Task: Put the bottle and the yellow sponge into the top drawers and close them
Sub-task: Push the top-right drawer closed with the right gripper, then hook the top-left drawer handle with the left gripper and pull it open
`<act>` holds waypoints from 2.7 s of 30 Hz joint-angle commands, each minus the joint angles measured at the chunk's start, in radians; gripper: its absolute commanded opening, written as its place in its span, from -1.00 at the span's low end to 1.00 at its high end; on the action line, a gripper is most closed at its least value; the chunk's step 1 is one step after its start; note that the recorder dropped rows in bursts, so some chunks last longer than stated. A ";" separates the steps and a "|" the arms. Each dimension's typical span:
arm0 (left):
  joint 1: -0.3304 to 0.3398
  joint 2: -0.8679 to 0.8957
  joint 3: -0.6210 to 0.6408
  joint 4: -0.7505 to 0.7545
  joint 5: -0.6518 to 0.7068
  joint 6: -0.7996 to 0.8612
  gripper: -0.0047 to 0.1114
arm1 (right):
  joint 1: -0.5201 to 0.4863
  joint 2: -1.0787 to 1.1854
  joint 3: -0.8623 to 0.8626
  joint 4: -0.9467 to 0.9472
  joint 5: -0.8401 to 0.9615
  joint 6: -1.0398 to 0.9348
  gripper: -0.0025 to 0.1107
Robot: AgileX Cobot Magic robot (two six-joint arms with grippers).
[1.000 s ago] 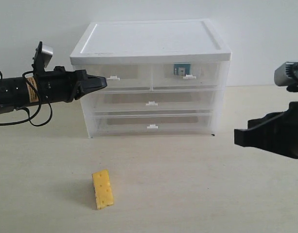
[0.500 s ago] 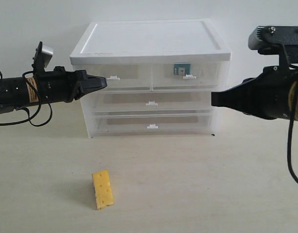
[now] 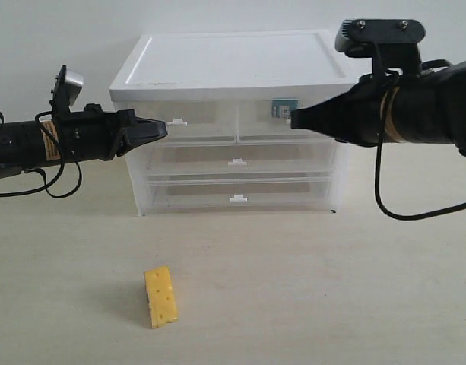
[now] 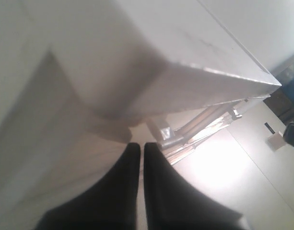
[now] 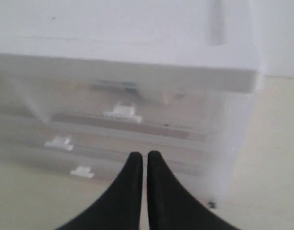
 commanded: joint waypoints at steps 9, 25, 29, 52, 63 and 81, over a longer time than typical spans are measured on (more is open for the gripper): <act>0.018 0.006 -0.016 -0.084 0.092 0.006 -0.85 | -0.407 0.067 0.012 0.227 -1.015 -0.129 -0.96; 0.020 0.006 -0.016 -0.035 0.084 -0.024 -0.85 | -0.406 0.403 -0.131 0.540 -1.069 -0.339 -0.96; 0.019 0.006 -0.016 -0.043 0.084 -0.024 -0.85 | -0.406 0.417 -0.134 0.568 -0.998 -0.412 -0.96; 0.040 -0.157 0.116 0.116 0.172 -0.076 -0.85 | -0.406 0.417 -0.134 0.667 -1.036 -0.557 -0.96; -0.047 -0.112 0.087 0.064 0.031 -0.191 -0.08 | -0.406 0.417 -0.134 0.658 -1.044 -0.554 -0.96; -0.047 0.028 -0.041 -0.096 -0.092 -0.220 -0.12 | -0.406 0.417 -0.134 0.670 -1.045 -0.563 -0.96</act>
